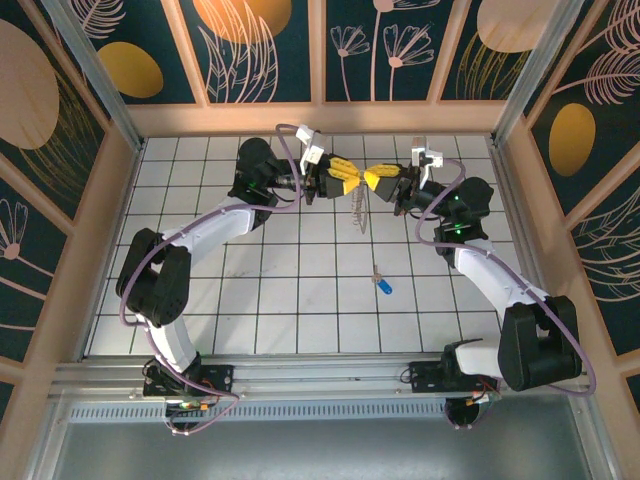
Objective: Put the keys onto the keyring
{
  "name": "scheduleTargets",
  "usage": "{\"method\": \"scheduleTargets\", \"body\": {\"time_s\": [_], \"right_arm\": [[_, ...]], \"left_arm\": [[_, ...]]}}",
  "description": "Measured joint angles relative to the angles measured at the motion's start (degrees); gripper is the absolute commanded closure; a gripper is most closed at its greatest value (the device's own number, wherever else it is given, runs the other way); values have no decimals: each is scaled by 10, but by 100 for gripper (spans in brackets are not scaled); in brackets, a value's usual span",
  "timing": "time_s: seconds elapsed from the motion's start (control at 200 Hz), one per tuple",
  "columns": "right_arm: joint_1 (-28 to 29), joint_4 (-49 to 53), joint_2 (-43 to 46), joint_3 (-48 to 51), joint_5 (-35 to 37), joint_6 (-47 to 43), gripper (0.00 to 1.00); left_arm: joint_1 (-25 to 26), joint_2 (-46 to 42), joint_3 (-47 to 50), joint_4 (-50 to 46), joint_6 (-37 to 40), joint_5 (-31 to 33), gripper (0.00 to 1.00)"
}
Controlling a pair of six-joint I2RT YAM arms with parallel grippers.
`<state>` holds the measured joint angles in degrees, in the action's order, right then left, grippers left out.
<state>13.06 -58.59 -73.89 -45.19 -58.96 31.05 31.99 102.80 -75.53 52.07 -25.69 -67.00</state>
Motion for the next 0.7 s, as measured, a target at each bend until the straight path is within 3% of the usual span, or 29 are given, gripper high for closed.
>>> {"method": "scheduleTargets", "body": {"time_s": [0.365,0.621,0.696], "right_arm": [[0,0,0,0,0,0,100],[0,0,0,3,3,-1,100],[-1,0,0,3,4,-1,100]], "left_arm": [[3,6,-2,5,-4,2,83],[3,10,-3,9,-11,4,100],[3,10,-3,9,-14,6,100]]}}
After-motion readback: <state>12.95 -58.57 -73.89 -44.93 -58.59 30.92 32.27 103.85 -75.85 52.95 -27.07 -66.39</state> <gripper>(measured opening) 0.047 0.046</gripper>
